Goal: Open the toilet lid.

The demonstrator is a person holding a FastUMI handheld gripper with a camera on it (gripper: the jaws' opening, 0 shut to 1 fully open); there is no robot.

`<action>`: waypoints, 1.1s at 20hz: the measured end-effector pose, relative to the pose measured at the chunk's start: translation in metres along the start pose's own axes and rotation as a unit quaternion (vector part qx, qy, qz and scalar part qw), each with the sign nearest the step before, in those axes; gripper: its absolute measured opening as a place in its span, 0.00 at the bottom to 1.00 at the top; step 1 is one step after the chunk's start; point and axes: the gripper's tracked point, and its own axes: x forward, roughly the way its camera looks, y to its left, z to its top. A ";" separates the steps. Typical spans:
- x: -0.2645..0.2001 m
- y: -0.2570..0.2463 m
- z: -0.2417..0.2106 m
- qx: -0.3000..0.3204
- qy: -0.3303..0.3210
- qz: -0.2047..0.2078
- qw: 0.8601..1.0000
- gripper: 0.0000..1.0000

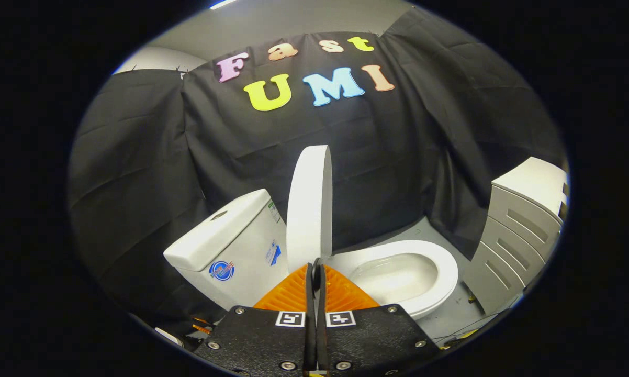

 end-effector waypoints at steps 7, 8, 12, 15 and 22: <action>0.001 0.028 0.000 -0.021 -0.002 0.019 1.000 0.00; 0.002 0.030 0.000 -0.023 -0.002 0.021 1.000 0.01; 0.003 0.042 -0.001 -0.030 -0.003 0.029 0.999 0.00; 0.006 0.049 0.000 -0.035 -0.002 0.034 0.999 0.01; 0.013 0.064 0.000 -0.038 -0.009 0.049 0.998 0.00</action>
